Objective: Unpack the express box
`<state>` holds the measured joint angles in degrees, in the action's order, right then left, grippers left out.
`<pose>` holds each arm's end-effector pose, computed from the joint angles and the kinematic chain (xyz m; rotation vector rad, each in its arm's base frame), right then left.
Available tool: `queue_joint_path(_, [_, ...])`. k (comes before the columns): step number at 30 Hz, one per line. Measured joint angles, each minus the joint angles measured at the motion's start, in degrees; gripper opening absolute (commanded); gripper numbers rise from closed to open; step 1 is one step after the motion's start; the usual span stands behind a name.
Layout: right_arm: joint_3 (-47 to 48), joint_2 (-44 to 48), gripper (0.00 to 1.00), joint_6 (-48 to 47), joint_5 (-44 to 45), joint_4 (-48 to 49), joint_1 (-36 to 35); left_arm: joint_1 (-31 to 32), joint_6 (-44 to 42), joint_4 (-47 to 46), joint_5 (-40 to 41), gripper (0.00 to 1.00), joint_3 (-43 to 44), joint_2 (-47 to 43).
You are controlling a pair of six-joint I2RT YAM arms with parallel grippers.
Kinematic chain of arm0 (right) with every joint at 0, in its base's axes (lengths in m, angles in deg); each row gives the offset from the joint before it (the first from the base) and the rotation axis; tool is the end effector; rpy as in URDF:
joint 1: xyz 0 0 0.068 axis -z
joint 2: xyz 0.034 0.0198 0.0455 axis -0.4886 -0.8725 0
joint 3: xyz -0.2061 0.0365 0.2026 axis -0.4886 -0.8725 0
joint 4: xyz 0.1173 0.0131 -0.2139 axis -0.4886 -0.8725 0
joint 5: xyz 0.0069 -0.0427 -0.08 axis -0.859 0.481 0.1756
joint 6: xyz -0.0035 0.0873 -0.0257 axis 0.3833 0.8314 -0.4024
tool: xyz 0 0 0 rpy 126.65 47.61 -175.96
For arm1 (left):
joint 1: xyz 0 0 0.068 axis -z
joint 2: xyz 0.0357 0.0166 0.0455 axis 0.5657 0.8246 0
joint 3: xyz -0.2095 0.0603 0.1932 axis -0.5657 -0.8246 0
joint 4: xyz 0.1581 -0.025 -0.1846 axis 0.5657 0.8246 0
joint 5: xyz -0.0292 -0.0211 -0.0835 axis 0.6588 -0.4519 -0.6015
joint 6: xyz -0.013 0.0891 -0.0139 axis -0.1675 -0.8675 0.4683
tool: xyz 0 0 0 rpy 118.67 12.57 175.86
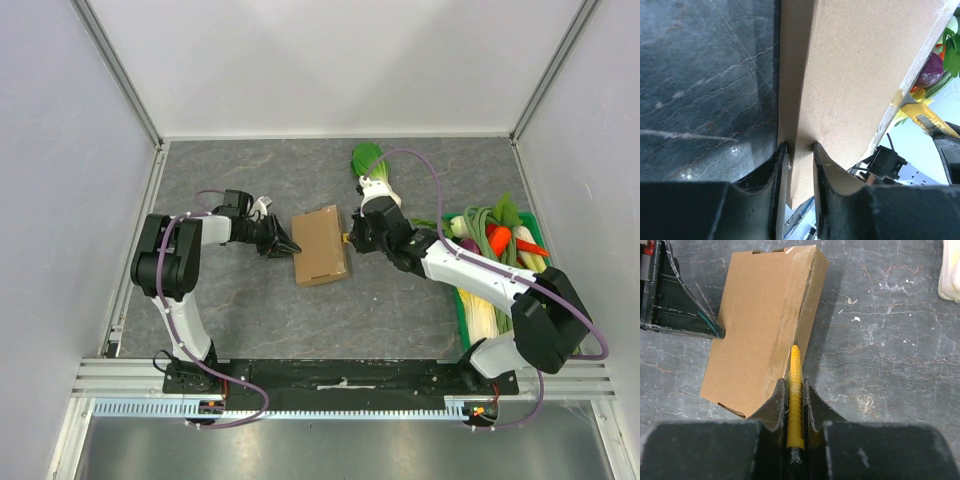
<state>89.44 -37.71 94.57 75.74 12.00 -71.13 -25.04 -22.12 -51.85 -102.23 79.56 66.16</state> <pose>0.2620 0.2160 0.2460 -0.1400 2.2376 0.5053 0.3427 -0.1184 0.1216 -0.3012 2.6854 -1.3657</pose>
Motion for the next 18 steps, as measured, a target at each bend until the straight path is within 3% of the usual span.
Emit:
queue_joint_path(10, [1.7,0.0,0.00,-0.4,-2.0,0.0,0.2,-1.0,0.3,1.2,0.6,0.18,-0.1,-0.4])
queue_joint_path(18, [4.6,0.0,0.00,-1.0,-2.6,-0.4,-1.2,-1.0,-0.2,5.6,7.6,0.18,-0.1,-4.0])
